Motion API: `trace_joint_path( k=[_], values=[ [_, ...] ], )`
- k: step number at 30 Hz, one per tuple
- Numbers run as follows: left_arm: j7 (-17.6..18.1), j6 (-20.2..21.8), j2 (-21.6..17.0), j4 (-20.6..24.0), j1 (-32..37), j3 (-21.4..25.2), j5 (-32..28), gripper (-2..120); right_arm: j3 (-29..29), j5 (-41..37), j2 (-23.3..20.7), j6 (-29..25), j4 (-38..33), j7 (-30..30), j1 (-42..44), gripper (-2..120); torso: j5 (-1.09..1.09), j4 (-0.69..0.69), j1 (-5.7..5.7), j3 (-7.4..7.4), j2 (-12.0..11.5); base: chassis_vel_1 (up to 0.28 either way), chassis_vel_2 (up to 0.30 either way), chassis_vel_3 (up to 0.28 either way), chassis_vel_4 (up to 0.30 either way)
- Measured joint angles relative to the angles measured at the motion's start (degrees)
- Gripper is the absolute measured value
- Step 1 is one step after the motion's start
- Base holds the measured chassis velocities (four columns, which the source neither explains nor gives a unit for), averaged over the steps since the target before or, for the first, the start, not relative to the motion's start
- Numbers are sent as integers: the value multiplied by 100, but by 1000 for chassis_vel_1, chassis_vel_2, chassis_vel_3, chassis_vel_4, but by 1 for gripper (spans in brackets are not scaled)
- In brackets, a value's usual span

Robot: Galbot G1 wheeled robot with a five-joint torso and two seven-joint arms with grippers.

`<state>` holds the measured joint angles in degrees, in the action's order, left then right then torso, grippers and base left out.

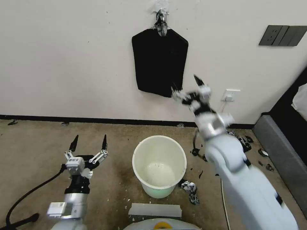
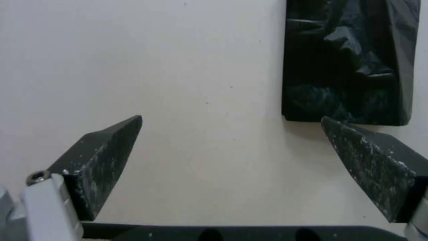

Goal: Place a trash bag onto the trash bin.

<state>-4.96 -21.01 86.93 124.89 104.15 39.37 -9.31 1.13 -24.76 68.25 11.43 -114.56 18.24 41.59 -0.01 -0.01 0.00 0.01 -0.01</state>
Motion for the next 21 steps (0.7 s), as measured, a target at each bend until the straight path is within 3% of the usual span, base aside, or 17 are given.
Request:
trace_joint_path(
  k=[5,8,12,21],
  values=[
    [-9,-46,90,62,96,137,15,100,-838,-337,340,448,864,1036,-1745,100,-2,2,0,0,0,0,0,0,0],
    [-9,-85,109,17,105,169,15,100,-1091,-346,523,549,1325,1346,-2219,100,0,2,0,0,0,0,0,0,0],
    [-9,-140,130,-25,136,212,8,100,-1228,-237,722,608,1926,1569,-2596,100,0,2,0,0,0,0,0,0,0],
    [-6,-197,164,-98,127,237,-6,100,-1211,-112,995,595,2566,1637,-2935,100,0,2,0,-1,0,0,0,0,0]
  ],
)
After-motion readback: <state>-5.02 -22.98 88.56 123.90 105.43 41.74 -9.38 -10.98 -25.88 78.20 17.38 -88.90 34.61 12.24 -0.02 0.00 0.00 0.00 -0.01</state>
